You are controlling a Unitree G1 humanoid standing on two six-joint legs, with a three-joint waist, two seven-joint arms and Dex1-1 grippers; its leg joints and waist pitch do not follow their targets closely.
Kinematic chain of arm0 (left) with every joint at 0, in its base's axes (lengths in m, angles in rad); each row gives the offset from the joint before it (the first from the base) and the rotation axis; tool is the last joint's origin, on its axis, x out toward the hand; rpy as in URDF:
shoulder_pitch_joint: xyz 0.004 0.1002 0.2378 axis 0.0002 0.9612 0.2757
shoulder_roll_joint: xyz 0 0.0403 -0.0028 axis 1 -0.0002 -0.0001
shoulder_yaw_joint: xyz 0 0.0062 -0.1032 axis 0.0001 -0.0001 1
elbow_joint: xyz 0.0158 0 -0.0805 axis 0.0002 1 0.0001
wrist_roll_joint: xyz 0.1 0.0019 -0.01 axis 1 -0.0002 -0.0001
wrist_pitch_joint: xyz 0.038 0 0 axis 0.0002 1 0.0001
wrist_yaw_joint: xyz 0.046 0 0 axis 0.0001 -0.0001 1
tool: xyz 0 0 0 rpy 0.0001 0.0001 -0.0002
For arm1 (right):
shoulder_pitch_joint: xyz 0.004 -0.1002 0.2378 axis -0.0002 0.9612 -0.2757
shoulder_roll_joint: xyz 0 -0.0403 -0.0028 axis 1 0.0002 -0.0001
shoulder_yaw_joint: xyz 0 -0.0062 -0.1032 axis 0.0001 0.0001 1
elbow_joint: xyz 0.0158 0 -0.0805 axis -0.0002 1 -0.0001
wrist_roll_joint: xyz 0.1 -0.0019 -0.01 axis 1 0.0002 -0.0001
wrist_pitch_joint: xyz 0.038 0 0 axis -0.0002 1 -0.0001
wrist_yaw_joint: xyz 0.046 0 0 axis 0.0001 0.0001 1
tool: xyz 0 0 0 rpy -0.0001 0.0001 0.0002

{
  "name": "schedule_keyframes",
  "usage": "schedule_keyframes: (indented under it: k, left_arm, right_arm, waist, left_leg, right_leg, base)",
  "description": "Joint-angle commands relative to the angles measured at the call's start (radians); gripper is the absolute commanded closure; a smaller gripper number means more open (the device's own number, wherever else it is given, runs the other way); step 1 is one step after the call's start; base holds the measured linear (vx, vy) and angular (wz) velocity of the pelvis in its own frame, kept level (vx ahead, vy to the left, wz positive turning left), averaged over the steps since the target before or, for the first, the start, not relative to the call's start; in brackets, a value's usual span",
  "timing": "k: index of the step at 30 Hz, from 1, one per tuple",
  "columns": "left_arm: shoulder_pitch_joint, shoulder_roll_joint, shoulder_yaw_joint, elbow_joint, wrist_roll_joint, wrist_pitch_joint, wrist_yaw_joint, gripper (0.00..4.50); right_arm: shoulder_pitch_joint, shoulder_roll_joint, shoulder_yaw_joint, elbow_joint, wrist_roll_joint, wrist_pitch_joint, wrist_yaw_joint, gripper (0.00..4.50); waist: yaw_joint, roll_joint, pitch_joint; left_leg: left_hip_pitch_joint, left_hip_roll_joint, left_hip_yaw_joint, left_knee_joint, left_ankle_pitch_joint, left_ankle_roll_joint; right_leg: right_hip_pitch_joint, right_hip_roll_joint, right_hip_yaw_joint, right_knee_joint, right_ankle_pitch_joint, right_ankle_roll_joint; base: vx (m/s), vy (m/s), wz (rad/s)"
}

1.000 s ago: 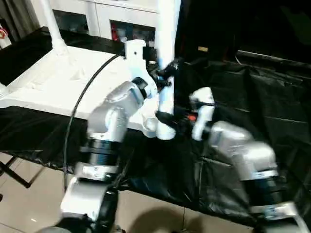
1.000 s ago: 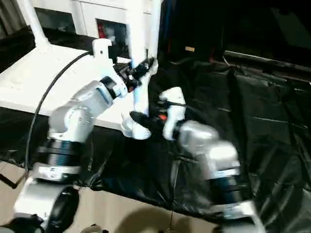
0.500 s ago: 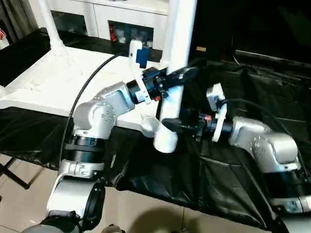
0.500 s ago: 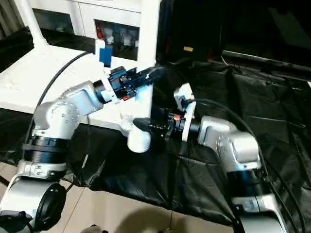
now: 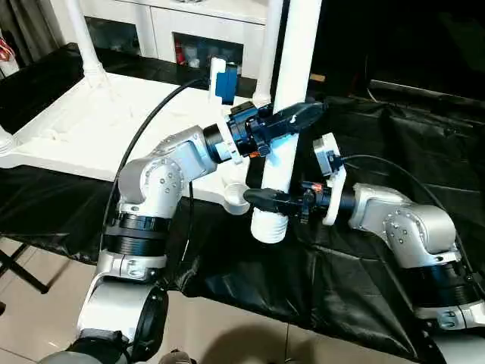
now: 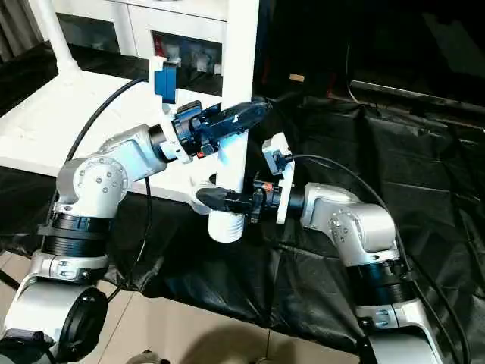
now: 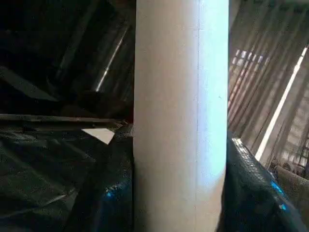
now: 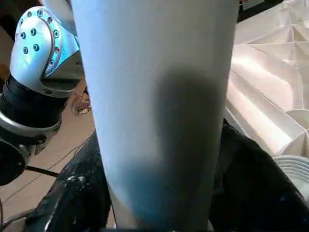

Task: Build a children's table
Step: Pick table leg

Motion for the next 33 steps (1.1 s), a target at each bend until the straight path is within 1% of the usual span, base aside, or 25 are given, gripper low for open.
schedule_keyframes:
  k: [1,2,3,4,6,8,9,10,11,12,13,14,15,18,20,22,24,26,27,28,29,30,31,32,33]
  left_arm:
    - [-0.022,-0.004,-0.008,-0.015,-0.012,0.004,0.001,2.67]
    - [-0.023,-0.006,-0.005,-0.013,-0.004,0.004,0.022,2.68]
    - [-0.024,-0.008,-0.002,-0.009,0.002,0.005,0.040,2.12]
    - [-0.026,-0.011,0.005,-0.001,0.004,0.004,0.056,1.98]
    - [-0.025,-0.012,0.009,0.006,0.025,-0.016,0.085,1.90]
    - [-0.028,-0.019,-0.002,0.030,0.132,-0.079,0.223,1.77]
    - [-0.028,-0.019,-0.003,0.030,0.133,-0.080,0.225,1.62]
    - [-0.029,-0.020,-0.011,0.036,0.166,-0.096,0.262,1.55]
    - [-0.027,-0.026,-0.010,0.031,0.184,-0.094,0.305,1.52]
    - [-0.026,-0.052,0.002,0.021,0.219,-0.090,0.422,1.52]
    - [-0.026,-0.052,0.002,0.021,0.219,-0.090,0.422,1.52]
    - [-0.024,-0.063,-0.010,0.022,0.272,-0.108,0.510,1.52]
    - [-0.024,-0.071,-0.007,0.023,0.281,-0.109,0.539,1.52]
    - [-0.026,-0.089,0.004,0.025,0.280,-0.111,0.573,1.52]
    - [-0.030,-0.112,0.026,0.029,0.274,-0.118,0.612,1.69]
    - [-0.034,-0.139,0.052,0.029,0.256,-0.124,0.639,1.89]
    - [-0.035,-0.155,0.065,0.022,0.239,-0.117,0.649,1.97]
    - [-0.031,-0.170,0.075,0.012,0.216,-0.119,0.653,2.30]
    - [-0.028,-0.174,0.077,0.007,0.207,-0.123,0.648,2.32]
    - [-0.026,-0.178,0.079,0.002,0.197,-0.128,0.640,2.32]
    - [-0.025,-0.181,0.085,-0.002,0.186,-0.131,0.633,2.32]
    - [-0.025,-0.182,0.089,-0.005,0.177,-0.134,0.623,2.51]
    - [-0.026,-0.178,0.091,-0.006,0.168,-0.135,0.602,2.59]
    - [-0.026,-0.178,0.091,-0.006,0.167,-0.135,0.600,2.64]
    - [-0.030,-0.168,0.093,-0.005,0.158,-0.131,0.573,2.63]
  right_arm:
    - [0.001,0.000,-0.013,-0.003,-0.006,0.008,-0.025,1.84]
    - [0.005,0.006,-0.011,-0.004,-0.009,0.006,-0.033,1.94]
    - [0.007,0.010,-0.010,-0.006,-0.012,0.004,-0.039,2.12]
    - [0.009,0.017,-0.009,-0.007,-0.016,-0.001,-0.051,2.19]
    - [0.013,0.042,-0.012,-0.010,-0.025,-0.015,-0.095,2.29]
    - [0.015,0.078,-0.006,-0.014,-0.064,-0.057,-0.168,2.42]
    - [0.015,0.078,-0.006,-0.014,-0.064,-0.057,-0.168,2.49]
    - [0.014,0.088,-0.007,-0.015,-0.070,-0.062,-0.185,2.53]
    - [0.015,0.100,-0.002,-0.023,-0.094,-0.080,-0.217,2.55]
    - [0.015,0.121,0.020,-0.047,-0.140,-0.119,-0.267,2.57]
    - [0.015,0.121,0.020,-0.047,-0.140,-0.119,-0.267,2.57]
    - [0.006,0.150,0.014,-0.056,-0.147,-0.118,-0.321,2.58]
    - [0.001,0.162,0.009,-0.057,-0.148,-0.118,-0.343,2.58]
    - [-0.004,0.176,0.007,-0.058,-0.159,-0.120,-0.373,2.59]
    - [-0.009,0.189,0.010,-0.057,-0.177,-0.129,-0.407,2.59]
    - [-0.012,0.202,0.010,-0.059,-0.192,-0.134,-0.436,2.59]
    - [-0.018,0.216,0.001,-0.059,-0.199,-0.137,-0.460,2.59]
    - [-0.024,0.228,-0.005,-0.061,-0.204,-0.138,-0.481,2.59]
    - [-0.025,0.227,-0.002,-0.062,-0.203,-0.141,-0.476,2.59]
    - [-0.027,0.225,0.002,-0.064,-0.201,-0.146,-0.469,2.59]
    - [-0.027,0.223,0.006,-0.066,-0.202,-0.148,-0.463,2.59]
    - [-0.027,0.222,0.004,-0.066,-0.198,-0.145,-0.461,2.59]
    - [-0.028,0.218,0.002,-0.063,-0.190,-0.144,-0.444,2.59]
    - [-0.028,0.218,0.002,-0.063,-0.190,-0.143,-0.443,2.24]
    - [-0.032,0.208,-0.004,-0.052,-0.180,-0.135,-0.423,2.03]
  waist:
    - [0.001,0.002,-0.074]
    - [0.000,-0.007,-0.074]
    - [0.001,-0.002,-0.073]
    - [0.002,-0.007,-0.073]
    - [0.002,-0.003,-0.073]
    - [0.000,-0.002,-0.074]
    - [-0.001,-0.002,-0.074]
    - [-0.002,-0.003,-0.074]
    - [0.000,0.006,-0.074]
    - [-0.002,0.009,-0.075]
    - [-0.004,0.009,-0.074]
    - [-0.003,0.008,-0.075]
    - [-0.005,0.007,-0.074]
    - [-0.005,0.006,-0.074]
    - [-0.008,0.008,-0.073]
    - [-0.010,0.006,-0.074]
    - [-0.012,0.011,-0.074]
    - [-0.015,0.004,-0.073]
    - [-0.016,0.006,-0.072]
    - [-0.018,0.002,-0.072]
    - [-0.017,0.005,-0.073]
    - [-0.020,-0.010,-0.073]
    - [-0.018,-0.005,-0.072]
    - [-0.019,-0.002,-0.072]
    - [-0.019,-0.006,-0.071]
  left_leg:
    - [-0.001,0.032,-0.006,-0.074,-0.031,0.025]
    - [-0.002,0.032,-0.005,-0.073,-0.030,0.026]
    - [-0.001,0.033,-0.006,-0.074,-0.033,0.022]
    - [0.000,0.032,-0.005,-0.074,-0.034,0.022]
    - [-0.001,0.033,-0.006,-0.074,-0.029,0.018]
    - [-0.001,0.033,-0.008,-0.075,-0.024,0.008]
    - [0.000,0.033,-0.007,-0.075,-0.024,0.006]
    - [-0.001,0.031,-0.007,-0.075,-0.022,0.007]
    - [0.000,0.032,-0.008,-0.076,-0.025,0.003]
    - [-0.001,0.034,-0.009,-0.075,-0.024,-0.008]
    - [-0.001,0.035,-0.009,-0.075,-0.024,-0.013]
    - [0.000,0.033,-0.009,-0.076,-0.028,-0.016]
    - [-0.002,0.031,-0.009,-0.076,-0.033,-0.015]
    - [-0.002,0.030,-0.009,-0.077,-0.045,-0.013]
    - [-0.003,0.031,-0.009,-0.077,-0.047,-0.016]
    - [-0.004,0.028,-0.009,-0.076,-0.048,-0.017]
    - [-0.003,0.028,-0.010,-0.077,-0.055,-0.012]
    - [-0.004,0.028,-0.009,-0.077,-0.065,-0.009]
    - [-0.005,0.028,-0.010,-0.079,-0.067,-0.008]
    - [-0.004,0.028,-0.010,-0.079,-0.069,-0.007]
    - [-0.004,0.028,-0.010,-0.077,-0.065,-0.005]
    - [-0.006,0.028,-0.008,-0.077,-0.056,0.002]
    - [-0.006,0.029,-0.010,-0.078,-0.054,0.002]
    - [-0.005,0.028,-0.009,-0.077,-0.048,0.008]
    - [-0.006,0.027,-0.008,-0.077,-0.050,0.013]
  right_leg:
    - [0.075,-0.067,0.051,-0.063,-0.070,-0.226]
    - [0.076,-0.067,0.050,-0.064,-0.071,-0.223]
    - [0.074,-0.068,0.050,-0.064,-0.083,-0.220]
    - [0.074,-0.068,0.051,-0.066,-0.090,-0.217]
    - [0.072,-0.069,0.051,-0.065,-0.091,-0.214]
    - [0.073,-0.068,0.051,-0.066,-0.088,-0.199]
    - [0.072,-0.068,0.051,-0.066,-0.085,-0.194]
    - [0.074,-0.067,0.051,-0.066,-0.085,-0.190]
    - [0.072,-0.067,0.052,-0.065,-0.088,-0.188]
    - [0.072,-0.067,0.052,-0.063,-0.074,-0.189]
    - [0.072,-0.067,0.052,-0.064,-0.067,-0.188]
    - [0.074,-0.067,0.052,-0.064,-0.064,-0.187]
    - [0.075,-0.066,0.052,-0.066,-0.071,-0.182]
    - [0.074,-0.064,0.051,-0.068,-0.082,-0.177]
    - [0.072,-0.064,0.052,-0.068,-0.075,-0.182]
    - [0.075,-0.064,0.052,-0.068,-0.068,-0.187]
    - [0.073,-0.063,0.052,-0.069,-0.078,-0.186]
    - [0.074,-0.063,0.051,-0.071,-0.086,-0.182]
    - [0.073,-0.063,0.051,-0.072,-0.093,-0.181]
    - [0.073,-0.063,0.051,-0.073,-0.099,-0.179]
    - [0.074,-0.064,0.051,-0.072,-0.095,-0.178]
    - [0.075,-0.062,0.052,-0.072,-0.085,-0.176]
    - [0.075,-0.065,0.051,-0.069,-0.087,-0.178]
    - [0.073,-0.064,0.051,-0.070,-0.087,-0.177]
    - [0.074,-0.064,0.052,-0.070,-0.095,-0.174]
  base:
    - [0.000,0.000,0.00]
    - [0.000,0.000,0.00]
    - [0.000,0.000,0.00]
    - [0.000,0.000,0.00]
    - [0.000,0.000,0.00]
    - [0.000,0.000,0.00]
    - [0.000,0.000,0.00]
    - [0.000,0.000,0.00]
    - [0.000,0.000,0.00]
    - [0.000,0.000,0.00]
    - [0.000,0.000,0.00]
    - [0.000,0.000,0.00]
    - [0.000,0.000,0.00]
    - [0.000,0.000,0.00]
    - [0.000,0.000,0.00]
    - [0.000,0.000,0.00]
    - [0.000,0.000,0.00]
    - [0.000,0.000,0.00]
    - [0.000,0.000,0.00]
    - [0.000,0.000,0.00]
    - [0.000,0.000,0.00]
    - [0.000,0.000,0.00]
    - [0.000,0.000,0.00]
    - [0.000,0.000,0.00]
    - [0.000,0.000,0.00]
